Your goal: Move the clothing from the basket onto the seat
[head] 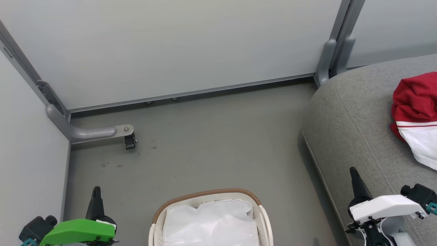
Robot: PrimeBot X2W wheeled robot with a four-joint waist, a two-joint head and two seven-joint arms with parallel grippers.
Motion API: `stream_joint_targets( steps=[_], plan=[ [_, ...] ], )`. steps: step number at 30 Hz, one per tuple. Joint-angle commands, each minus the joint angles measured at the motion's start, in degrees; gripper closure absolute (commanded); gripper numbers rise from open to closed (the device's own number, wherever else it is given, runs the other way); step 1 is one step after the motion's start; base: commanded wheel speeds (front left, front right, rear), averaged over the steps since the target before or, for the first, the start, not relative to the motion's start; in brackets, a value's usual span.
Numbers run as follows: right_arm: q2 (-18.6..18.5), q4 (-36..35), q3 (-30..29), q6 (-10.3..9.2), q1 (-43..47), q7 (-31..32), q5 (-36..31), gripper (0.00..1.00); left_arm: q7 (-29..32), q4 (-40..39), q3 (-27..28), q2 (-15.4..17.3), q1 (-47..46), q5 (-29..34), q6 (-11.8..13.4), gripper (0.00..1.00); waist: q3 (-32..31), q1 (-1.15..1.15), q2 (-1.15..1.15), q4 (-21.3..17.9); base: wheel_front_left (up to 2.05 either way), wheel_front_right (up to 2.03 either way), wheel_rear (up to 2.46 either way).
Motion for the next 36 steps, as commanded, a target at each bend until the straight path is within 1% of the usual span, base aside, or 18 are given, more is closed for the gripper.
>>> stream_joint_targets(
  steps=[1,17,36],
  plan=[
    [-0.42,-0.98,-0.35,-0.02,-0.72,0.42,1.77,1.0,0.36,-0.93,0.32,0.36,-1.63,-1.52,-0.33,1.0,-0.03,0.0,0.0,0.03,0.0,0.0,0.0],
    [-0.47,-2.35,-1.08,-0.03,-0.79,3.05,11.81,1.0,2.94,-1.92,1.12,0.43,-2.52,-10.99,-0.85,1.0,-0.42,0.0,0.0,0.35,0.0,0.0,0.0],
    [-0.53,-3.72,-1.82,-0.03,-0.87,5.61,21.83,1.0,5.54,-3.01,1.84,0.48,-3.39,-20.54,-1.41,1.0,-0.88,0.0,0.0,0.72,0.0,0.0,0.0]
  ],
)
